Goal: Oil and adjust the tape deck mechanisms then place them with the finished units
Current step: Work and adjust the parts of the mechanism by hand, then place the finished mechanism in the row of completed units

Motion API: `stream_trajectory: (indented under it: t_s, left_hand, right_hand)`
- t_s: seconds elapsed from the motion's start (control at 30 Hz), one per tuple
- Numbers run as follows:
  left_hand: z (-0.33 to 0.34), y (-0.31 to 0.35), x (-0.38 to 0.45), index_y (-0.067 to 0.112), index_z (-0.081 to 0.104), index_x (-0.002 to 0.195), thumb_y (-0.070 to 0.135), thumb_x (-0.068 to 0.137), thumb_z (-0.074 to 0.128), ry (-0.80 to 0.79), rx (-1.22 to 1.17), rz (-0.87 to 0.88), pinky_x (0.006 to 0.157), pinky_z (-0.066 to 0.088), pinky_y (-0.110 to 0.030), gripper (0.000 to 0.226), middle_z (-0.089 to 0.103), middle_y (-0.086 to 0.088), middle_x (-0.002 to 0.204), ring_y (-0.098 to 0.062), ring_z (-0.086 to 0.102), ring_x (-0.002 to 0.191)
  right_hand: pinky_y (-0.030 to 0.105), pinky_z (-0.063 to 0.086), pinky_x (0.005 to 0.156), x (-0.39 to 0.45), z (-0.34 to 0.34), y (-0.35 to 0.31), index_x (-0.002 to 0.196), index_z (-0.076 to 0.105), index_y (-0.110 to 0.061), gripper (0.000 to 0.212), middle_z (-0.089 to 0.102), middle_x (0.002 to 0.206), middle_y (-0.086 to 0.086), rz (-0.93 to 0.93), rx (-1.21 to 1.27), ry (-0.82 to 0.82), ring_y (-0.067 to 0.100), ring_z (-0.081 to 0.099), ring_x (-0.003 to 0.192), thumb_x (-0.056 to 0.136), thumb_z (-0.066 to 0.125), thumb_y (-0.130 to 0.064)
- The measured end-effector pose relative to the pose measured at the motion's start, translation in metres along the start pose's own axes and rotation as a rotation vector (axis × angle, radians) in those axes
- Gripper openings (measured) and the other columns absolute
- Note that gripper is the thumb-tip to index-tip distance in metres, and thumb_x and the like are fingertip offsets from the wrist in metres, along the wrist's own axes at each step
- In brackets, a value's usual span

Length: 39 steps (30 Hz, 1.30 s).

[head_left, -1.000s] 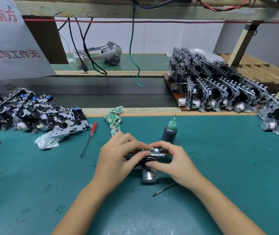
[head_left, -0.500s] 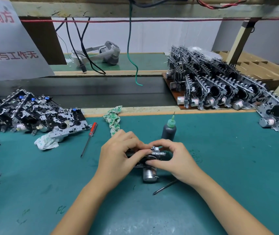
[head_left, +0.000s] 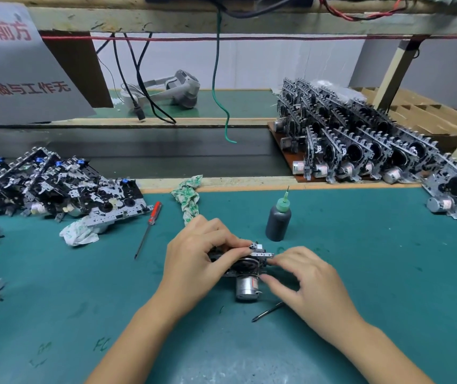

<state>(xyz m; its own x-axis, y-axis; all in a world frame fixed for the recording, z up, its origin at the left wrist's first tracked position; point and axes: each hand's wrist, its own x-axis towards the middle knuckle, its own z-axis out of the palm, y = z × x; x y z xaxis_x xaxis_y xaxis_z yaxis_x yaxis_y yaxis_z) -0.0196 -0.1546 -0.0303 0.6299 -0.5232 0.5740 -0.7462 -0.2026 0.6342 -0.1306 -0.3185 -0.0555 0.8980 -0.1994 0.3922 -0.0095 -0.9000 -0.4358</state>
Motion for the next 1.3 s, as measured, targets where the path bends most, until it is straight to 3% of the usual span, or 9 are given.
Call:
stream_trajectory:
  t_s: [0.07, 0.27, 0.5, 0.63, 0.73, 0.83, 1.1, 1.2, 1.3]
  left_hand:
    - [0.000, 0.001, 0.001, 0.028, 0.076, 0.079, 0.042, 0.080, 0.062, -0.002, 0.004, 0.009, 0.061, 0.043, -0.038, 0.019, 0.058, 0.014, 0.070, -0.014, 0.048, 0.069]
    - [0.000, 0.000, 0.000, 0.027, 0.076, 0.078, 0.042, 0.080, 0.062, 0.004, 0.017, 0.020, 0.060, 0.044, -0.039, 0.020, 0.058, 0.016, 0.069, -0.014, 0.048, 0.069]
    - [-0.001, 0.001, 0.001, 0.028, 0.075, 0.078, 0.042, 0.080, 0.063, -0.006, 0.028, 0.018, 0.062, 0.044, -0.038, 0.019, 0.060, 0.015, 0.069, -0.014, 0.050, 0.069]
    - [-0.003, 0.002, 0.003, 0.030, 0.076, 0.081, 0.036, 0.078, 0.070, -0.044, 0.008, -0.016, 0.065, 0.044, -0.033, 0.009, 0.057, 0.013, 0.070, -0.013, 0.051, 0.072]
    - [-0.014, -0.001, 0.002, 0.036, 0.073, 0.093, 0.031, 0.078, 0.069, -0.115, -0.033, -0.039, 0.072, 0.038, -0.017, 0.016, 0.056, 0.011, 0.078, -0.009, 0.051, 0.080]
    - [-0.027, -0.004, 0.001, 0.033, 0.073, 0.094, 0.038, 0.076, 0.071, -0.113, 0.054, -0.040, 0.074, 0.034, -0.011, 0.018, 0.056, 0.014, 0.082, -0.004, 0.050, 0.083]
    - [-0.035, 0.014, 0.015, 0.018, 0.070, 0.079, 0.032, 0.083, 0.061, -0.218, 0.196, 0.095, 0.067, 0.036, -0.013, 0.017, 0.054, 0.012, 0.075, 0.004, 0.044, 0.071]
    - [-0.039, 0.032, 0.030, 0.020, 0.070, 0.079, 0.032, 0.082, 0.062, -0.192, 0.216, 0.202, 0.065, 0.033, -0.007, 0.015, 0.052, 0.013, 0.074, 0.011, 0.042, 0.068]
    - [-0.033, 0.054, 0.043, 0.026, 0.071, 0.088, 0.051, 0.082, 0.055, -0.264, 0.266, 0.294, 0.065, 0.037, -0.014, 0.031, 0.056, 0.016, 0.082, 0.005, 0.041, 0.074]
  right_hand:
    - [0.019, 0.044, 0.063, -0.002, 0.001, 0.001, 0.085, 0.074, -0.022, 0.012, 0.065, 0.075, -0.011, -0.053, -0.091, 0.013, 0.010, 0.061, 0.078, 0.075, 0.071, -0.027]
    - [0.019, 0.037, 0.070, 0.003, -0.004, 0.005, 0.094, 0.073, -0.029, 0.018, 0.067, 0.085, -0.015, 0.028, -0.049, -0.112, 0.006, 0.056, 0.089, 0.082, 0.069, -0.016]
    - [0.024, 0.047, 0.066, 0.003, -0.003, 0.004, 0.090, 0.076, -0.021, 0.021, 0.068, 0.078, -0.010, -0.012, -0.069, -0.066, 0.014, 0.063, 0.081, 0.075, 0.072, -0.007]
    - [0.020, 0.043, 0.064, 0.005, -0.003, -0.001, 0.088, 0.074, -0.021, 0.015, 0.067, 0.077, -0.013, -0.025, -0.064, 0.019, 0.011, 0.060, 0.079, 0.078, 0.062, -0.017]
    - [0.020, 0.042, 0.067, 0.017, -0.011, -0.009, 0.100, 0.067, -0.026, 0.020, 0.062, 0.084, -0.015, 0.042, 0.226, 0.089, 0.009, 0.055, 0.075, 0.087, 0.053, -0.033]
    - [0.016, 0.037, 0.061, 0.032, -0.016, -0.020, 0.093, 0.059, -0.031, 0.020, 0.048, 0.080, -0.018, -0.078, 0.286, -0.026, 0.007, 0.049, 0.066, 0.085, 0.054, -0.048]
    - [0.031, 0.038, 0.063, 0.052, -0.032, -0.020, 0.086, 0.042, -0.028, 0.018, 0.043, 0.073, -0.013, -0.269, 0.080, -0.290, 0.013, 0.041, 0.070, 0.093, 0.052, -0.041]
    - [0.029, 0.037, 0.063, 0.040, -0.048, -0.016, 0.086, 0.039, -0.026, 0.017, 0.044, 0.076, -0.011, -0.266, 0.101, -0.305, 0.013, 0.040, 0.069, 0.097, 0.050, -0.034]
    - [0.021, 0.034, 0.059, 0.025, -0.076, -0.009, 0.083, 0.037, -0.029, 0.019, 0.045, 0.069, -0.010, -0.205, 0.130, -0.261, 0.008, 0.040, 0.065, 0.097, 0.050, -0.030]
